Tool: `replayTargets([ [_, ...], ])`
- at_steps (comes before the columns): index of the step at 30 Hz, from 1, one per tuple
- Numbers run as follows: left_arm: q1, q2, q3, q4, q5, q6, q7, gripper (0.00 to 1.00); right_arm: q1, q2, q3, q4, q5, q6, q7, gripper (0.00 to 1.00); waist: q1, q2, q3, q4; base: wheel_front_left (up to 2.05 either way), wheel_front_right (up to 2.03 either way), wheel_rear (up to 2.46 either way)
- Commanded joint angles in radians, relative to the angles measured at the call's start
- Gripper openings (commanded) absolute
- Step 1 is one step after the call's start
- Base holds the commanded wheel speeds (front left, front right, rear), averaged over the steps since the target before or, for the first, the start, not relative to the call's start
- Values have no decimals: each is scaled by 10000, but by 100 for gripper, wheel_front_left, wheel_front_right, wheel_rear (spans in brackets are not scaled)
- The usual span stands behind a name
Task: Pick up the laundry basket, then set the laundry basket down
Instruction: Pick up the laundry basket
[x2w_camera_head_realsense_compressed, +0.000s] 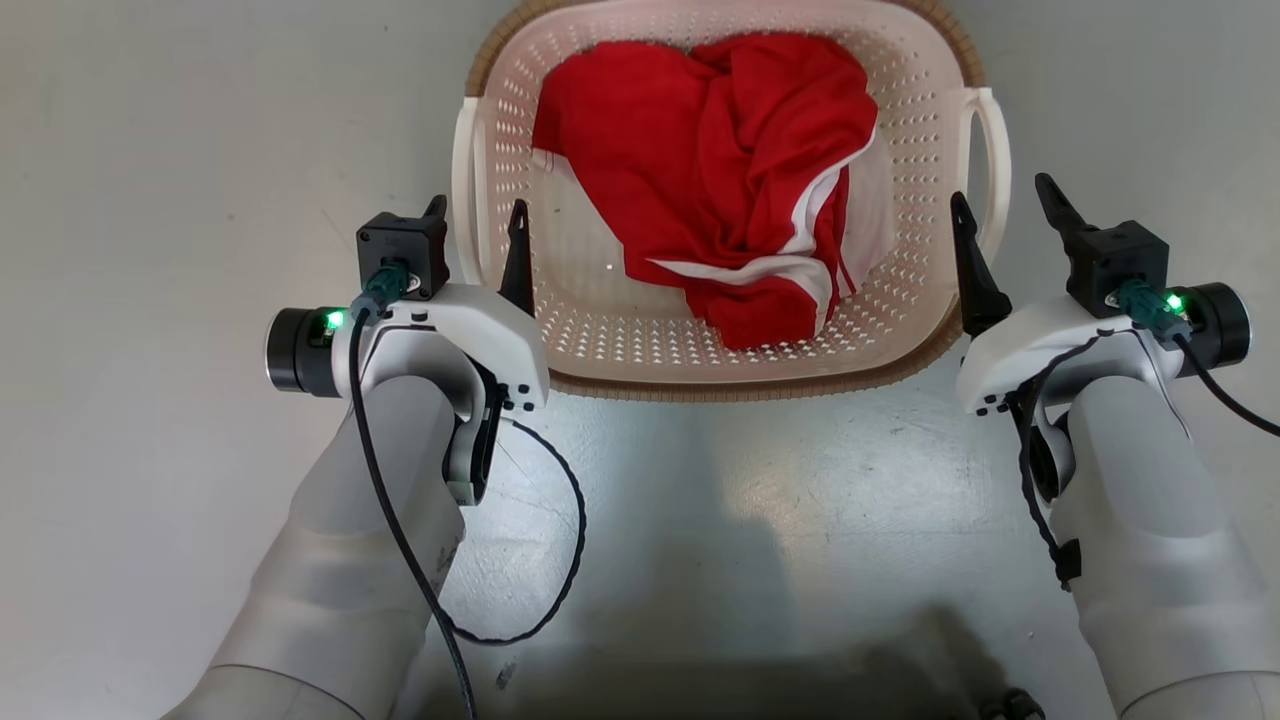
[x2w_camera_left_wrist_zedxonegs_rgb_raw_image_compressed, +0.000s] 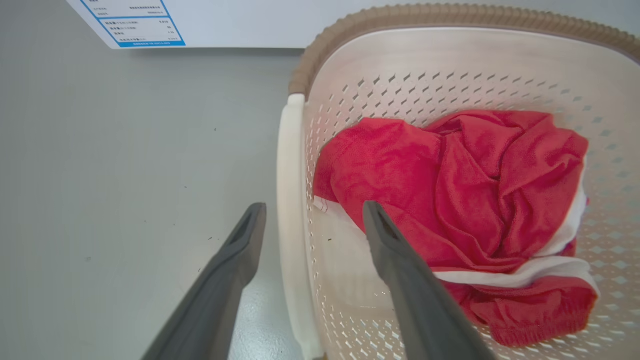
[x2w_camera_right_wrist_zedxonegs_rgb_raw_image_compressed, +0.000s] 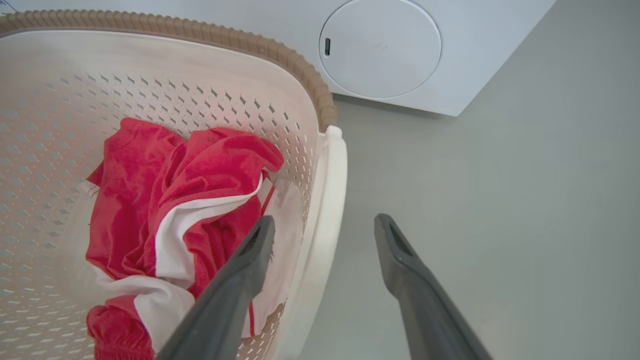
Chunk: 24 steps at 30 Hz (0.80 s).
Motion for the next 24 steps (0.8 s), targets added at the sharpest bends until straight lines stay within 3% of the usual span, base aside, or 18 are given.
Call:
replayTargets([
  [1,-18,181,214,-101,98,14,-61,100,131,80,229,-114,-115,60,-138,100,0,0,150,-16,0,0,0],
  [24,-263,181,-307,-163,-41,257,-61,100,-447,80,796,640,322,60,-138,100,-1,0,599,-90,0,0,0],
])
